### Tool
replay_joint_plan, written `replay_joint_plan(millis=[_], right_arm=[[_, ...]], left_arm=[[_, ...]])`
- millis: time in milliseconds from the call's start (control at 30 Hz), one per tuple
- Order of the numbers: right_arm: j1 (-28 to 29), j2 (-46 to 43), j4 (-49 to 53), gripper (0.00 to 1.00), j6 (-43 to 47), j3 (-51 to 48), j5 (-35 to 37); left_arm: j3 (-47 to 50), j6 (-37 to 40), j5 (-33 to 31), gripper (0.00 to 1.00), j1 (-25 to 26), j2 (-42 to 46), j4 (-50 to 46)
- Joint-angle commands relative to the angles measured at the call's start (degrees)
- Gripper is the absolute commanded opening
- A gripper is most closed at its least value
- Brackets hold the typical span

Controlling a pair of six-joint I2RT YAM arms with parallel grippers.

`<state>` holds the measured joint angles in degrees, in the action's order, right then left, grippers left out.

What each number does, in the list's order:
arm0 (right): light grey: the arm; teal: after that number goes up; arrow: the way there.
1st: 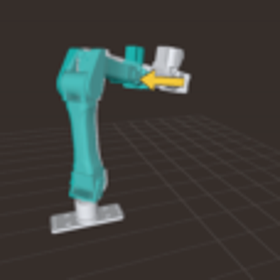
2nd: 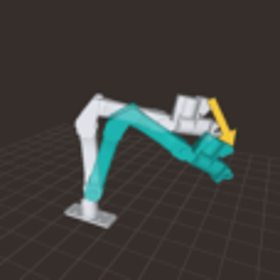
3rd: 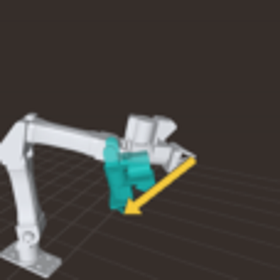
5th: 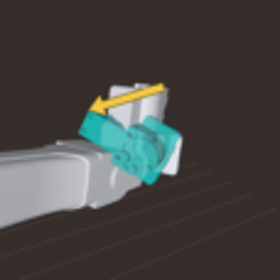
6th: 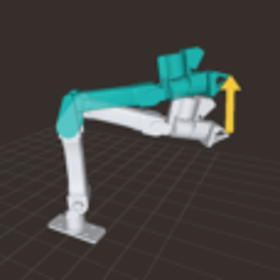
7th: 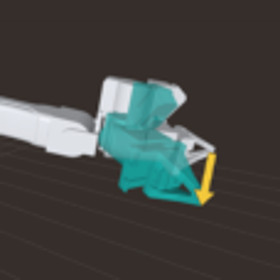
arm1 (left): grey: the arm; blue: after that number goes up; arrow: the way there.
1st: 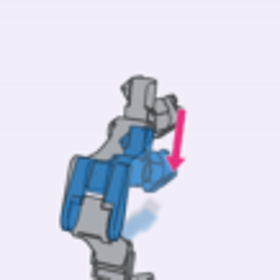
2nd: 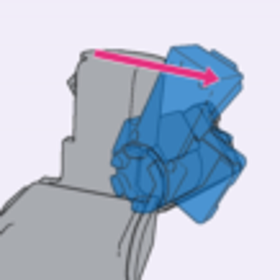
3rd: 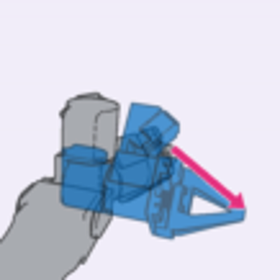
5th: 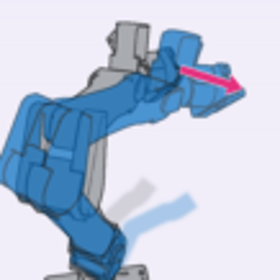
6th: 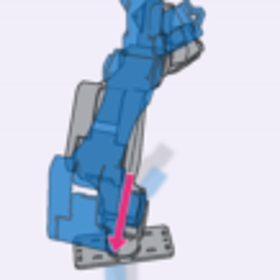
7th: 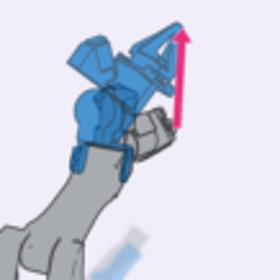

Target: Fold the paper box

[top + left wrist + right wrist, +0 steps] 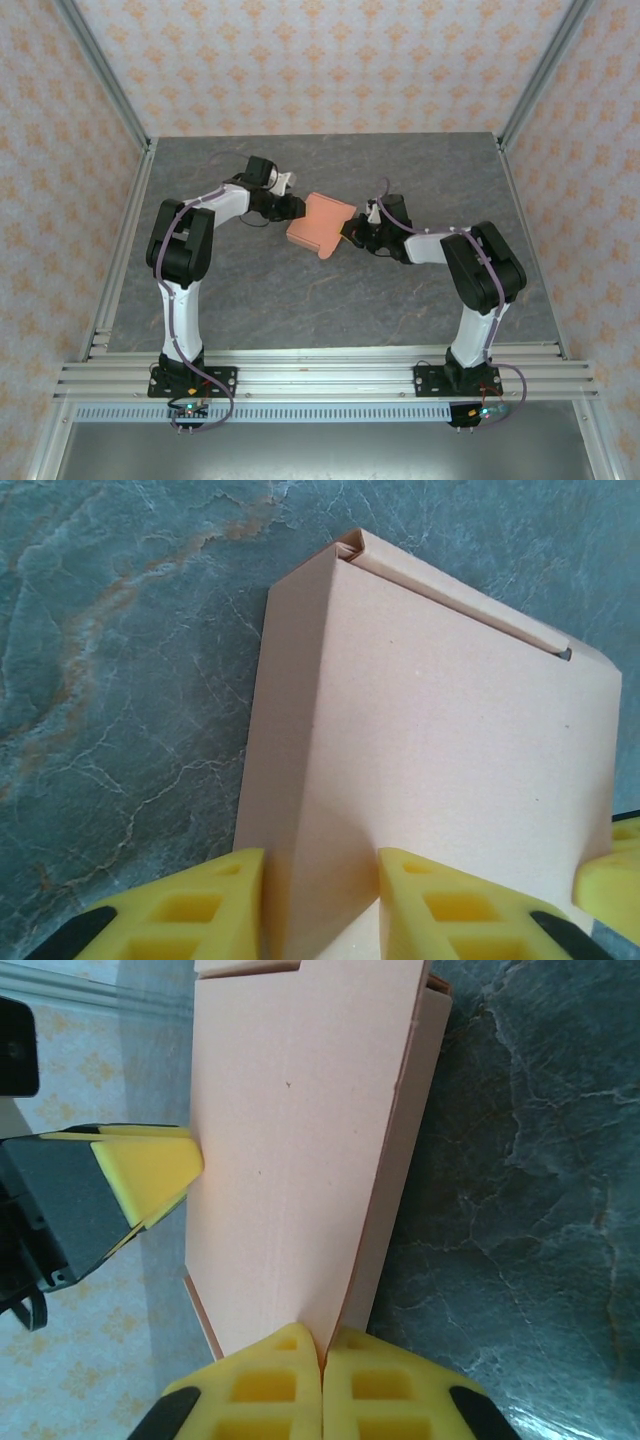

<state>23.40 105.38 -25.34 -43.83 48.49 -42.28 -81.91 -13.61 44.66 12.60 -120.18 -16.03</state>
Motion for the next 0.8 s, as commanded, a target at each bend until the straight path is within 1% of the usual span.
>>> replay_joint_plan(millis=[0,167,300,433,533,767], right_arm=[[-0.09,-0.04,-7.3,0.04,-2.44,-1.4,-1.74],[-0.03,-1.91,-12.62,0.0,-5.45,-3.39,-2.1],[-0.06,-4.04,-14.32,0.0,-6.72,-4.19,-1.98],[-0.03,-6.28,-13.7,0.0,-6.73,-4.54,-1.5],[-0.08,-7.58,-10.85,0.0,-5.7,-4.03,-0.65],[0.0,-7.65,-6.54,0.0,-5.06,-2.8,0.93]], left_arm=[[2.97,-3.13,4.43,0.3,0.43,0.12,2.85],[4.75,-5.73,6.68,0.28,0.32,0.17,5.75],[6.36,-8.16,8.88,0.28,0.32,0.03,8.89],[7.42,-9.47,9.71,0.28,0.49,-0.05,10.79],[7.38,-9.37,10.08,0.28,1.03,-0.31,10.81],[6.35,-8.32,10.11,0.28,2.77,-1.33,9.52]])
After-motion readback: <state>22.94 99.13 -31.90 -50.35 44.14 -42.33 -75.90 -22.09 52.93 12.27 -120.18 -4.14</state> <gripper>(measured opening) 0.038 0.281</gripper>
